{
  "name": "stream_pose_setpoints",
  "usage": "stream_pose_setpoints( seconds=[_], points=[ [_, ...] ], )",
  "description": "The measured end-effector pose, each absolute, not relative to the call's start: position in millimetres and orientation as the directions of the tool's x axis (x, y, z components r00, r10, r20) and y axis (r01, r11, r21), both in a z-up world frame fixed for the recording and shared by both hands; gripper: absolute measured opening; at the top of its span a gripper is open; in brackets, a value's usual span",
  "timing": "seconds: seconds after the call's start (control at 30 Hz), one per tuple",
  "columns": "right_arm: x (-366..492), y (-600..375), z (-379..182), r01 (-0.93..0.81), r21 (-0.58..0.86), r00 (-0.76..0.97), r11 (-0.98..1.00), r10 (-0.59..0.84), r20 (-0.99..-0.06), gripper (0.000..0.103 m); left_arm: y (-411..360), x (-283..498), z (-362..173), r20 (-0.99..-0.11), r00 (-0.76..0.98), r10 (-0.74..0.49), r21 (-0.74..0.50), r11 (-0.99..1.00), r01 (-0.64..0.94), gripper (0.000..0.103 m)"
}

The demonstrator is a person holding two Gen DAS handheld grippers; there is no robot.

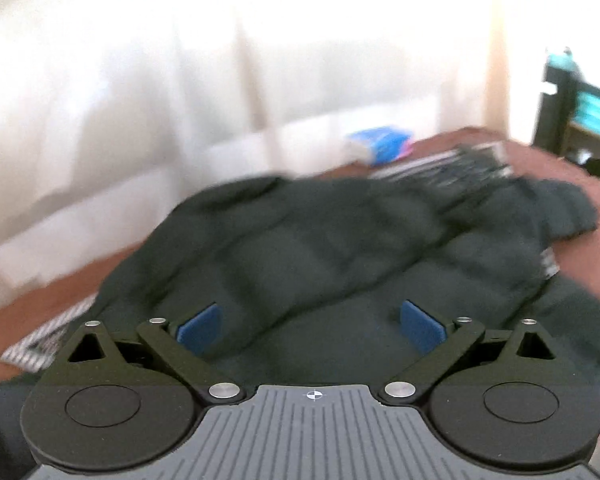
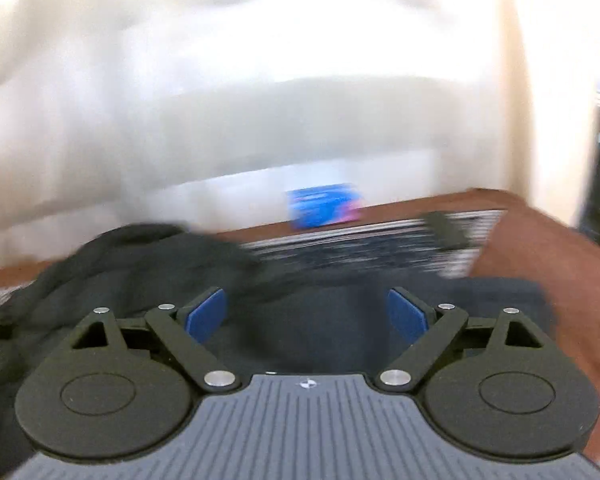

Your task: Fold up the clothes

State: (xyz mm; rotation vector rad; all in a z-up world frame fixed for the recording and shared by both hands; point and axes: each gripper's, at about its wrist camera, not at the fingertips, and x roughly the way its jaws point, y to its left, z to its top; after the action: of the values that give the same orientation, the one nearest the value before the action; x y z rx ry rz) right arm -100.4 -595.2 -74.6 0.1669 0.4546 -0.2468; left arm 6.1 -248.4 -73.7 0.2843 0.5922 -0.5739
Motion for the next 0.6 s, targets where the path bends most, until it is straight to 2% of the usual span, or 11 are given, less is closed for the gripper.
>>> stream_pose_setpoints(
  seconds=[0.2, 0.43, 0.6],
  points=[
    [-108, -723, -107, 0.384, 0.172, 0.832, 0.907, -0.26, -0.49, 0.09, -380, 5, -76, -0.583, 0.682, -0.442, 0.153, 0.764, 0.626, 0.102],
    [-102, -836, -158, 0.402, 0.312, 0.809, 0.861, -0.174, -0.562, 0.09, -505, 6, -105, -0.623, 0.673, -0.399, 0.272, 0.695, 0.665, 0.102],
    [-90, -865, -186, 0.364, 0.401, 0.813, 0.84, -0.077, -0.577, 0.089, -538, 17, -124, -0.678, 0.648, -0.347, 0.294, 0.68, 0.672, 0.102]
  ],
)
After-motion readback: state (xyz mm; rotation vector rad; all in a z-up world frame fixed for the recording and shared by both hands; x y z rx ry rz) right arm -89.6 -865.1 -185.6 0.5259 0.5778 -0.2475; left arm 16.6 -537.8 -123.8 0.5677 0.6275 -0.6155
